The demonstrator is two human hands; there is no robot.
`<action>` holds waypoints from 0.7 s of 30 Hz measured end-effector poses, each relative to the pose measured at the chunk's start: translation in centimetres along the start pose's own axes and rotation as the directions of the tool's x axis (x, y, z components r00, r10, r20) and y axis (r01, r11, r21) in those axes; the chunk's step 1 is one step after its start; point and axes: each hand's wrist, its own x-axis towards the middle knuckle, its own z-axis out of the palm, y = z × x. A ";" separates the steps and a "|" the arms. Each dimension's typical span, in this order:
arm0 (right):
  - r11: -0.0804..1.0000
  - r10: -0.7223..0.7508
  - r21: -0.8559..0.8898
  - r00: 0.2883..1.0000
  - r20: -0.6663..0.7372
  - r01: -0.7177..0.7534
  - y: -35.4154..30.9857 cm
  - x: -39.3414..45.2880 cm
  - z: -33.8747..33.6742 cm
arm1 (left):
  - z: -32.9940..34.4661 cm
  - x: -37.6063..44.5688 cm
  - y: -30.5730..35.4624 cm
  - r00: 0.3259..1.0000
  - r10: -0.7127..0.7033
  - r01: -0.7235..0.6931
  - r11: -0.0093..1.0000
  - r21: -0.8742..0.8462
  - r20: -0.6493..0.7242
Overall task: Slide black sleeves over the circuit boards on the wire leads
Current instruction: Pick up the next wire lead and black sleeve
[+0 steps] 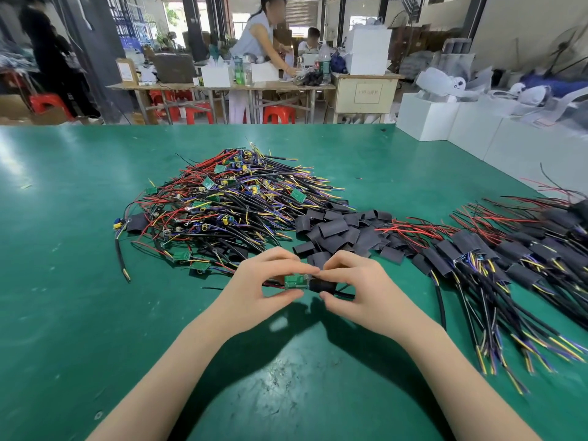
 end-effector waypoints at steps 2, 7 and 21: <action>1.000 0.017 0.001 1.000 -0.024 -0.017 0.0 0.0 0.0 | 0.1 0.0 0.0 0.999 -0.043 0.043 0.999 -0.031 0.000; 0.997 0.056 0.057 0.993 -0.107 -0.050 -0.1 0.0 0.0 | -0.1 -0.1 0.1 0.994 -0.108 0.105 0.989 -0.106 -0.018; 0.999 0.036 0.017 0.996 -0.087 -0.035 0.0 0.1 0.2 | -0.2 0.0 0.1 1.000 0.004 -0.005 0.996 0.086 0.011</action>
